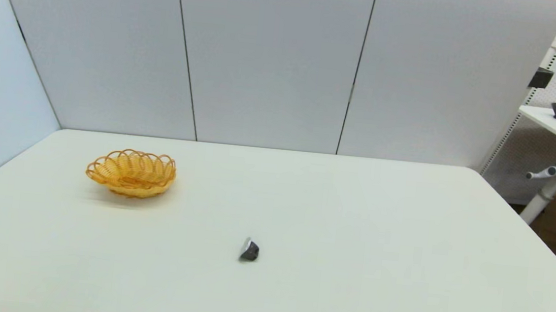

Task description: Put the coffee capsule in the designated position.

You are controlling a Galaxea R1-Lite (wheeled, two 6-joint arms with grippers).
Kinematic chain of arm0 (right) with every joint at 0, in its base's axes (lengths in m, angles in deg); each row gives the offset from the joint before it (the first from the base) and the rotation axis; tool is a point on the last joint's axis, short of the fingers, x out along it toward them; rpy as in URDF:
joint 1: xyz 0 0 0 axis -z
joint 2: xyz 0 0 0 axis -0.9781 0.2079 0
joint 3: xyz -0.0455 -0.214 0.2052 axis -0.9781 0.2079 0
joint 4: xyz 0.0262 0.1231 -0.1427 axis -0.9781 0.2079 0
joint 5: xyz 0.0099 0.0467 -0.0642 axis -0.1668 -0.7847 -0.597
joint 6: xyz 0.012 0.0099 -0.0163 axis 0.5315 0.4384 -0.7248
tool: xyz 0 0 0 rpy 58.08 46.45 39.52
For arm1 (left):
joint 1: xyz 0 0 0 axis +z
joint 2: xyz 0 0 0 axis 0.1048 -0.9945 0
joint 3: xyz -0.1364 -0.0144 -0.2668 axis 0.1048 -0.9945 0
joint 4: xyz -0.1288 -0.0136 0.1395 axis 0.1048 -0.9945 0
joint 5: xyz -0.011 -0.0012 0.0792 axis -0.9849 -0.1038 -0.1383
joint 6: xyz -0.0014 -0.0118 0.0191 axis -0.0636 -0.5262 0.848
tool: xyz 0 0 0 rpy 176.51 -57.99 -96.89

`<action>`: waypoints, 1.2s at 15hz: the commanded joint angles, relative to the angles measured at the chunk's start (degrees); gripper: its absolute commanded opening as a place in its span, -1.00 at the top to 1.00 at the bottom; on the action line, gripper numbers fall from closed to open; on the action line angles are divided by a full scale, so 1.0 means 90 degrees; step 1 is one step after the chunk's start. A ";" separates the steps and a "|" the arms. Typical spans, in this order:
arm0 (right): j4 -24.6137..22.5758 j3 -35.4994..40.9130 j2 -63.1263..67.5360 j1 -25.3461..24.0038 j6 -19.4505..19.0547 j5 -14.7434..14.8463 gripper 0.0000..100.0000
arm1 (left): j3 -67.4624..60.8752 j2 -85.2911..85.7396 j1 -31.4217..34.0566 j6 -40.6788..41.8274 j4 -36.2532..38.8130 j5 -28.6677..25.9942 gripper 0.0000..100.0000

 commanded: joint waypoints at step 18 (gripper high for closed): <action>-0.0005 -0.0002 0.0008 -0.0001 -0.0002 -0.0002 -1.00 | 0.1860 -0.2323 -0.0164 0.1185 -0.0625 -0.0059 -1.00</action>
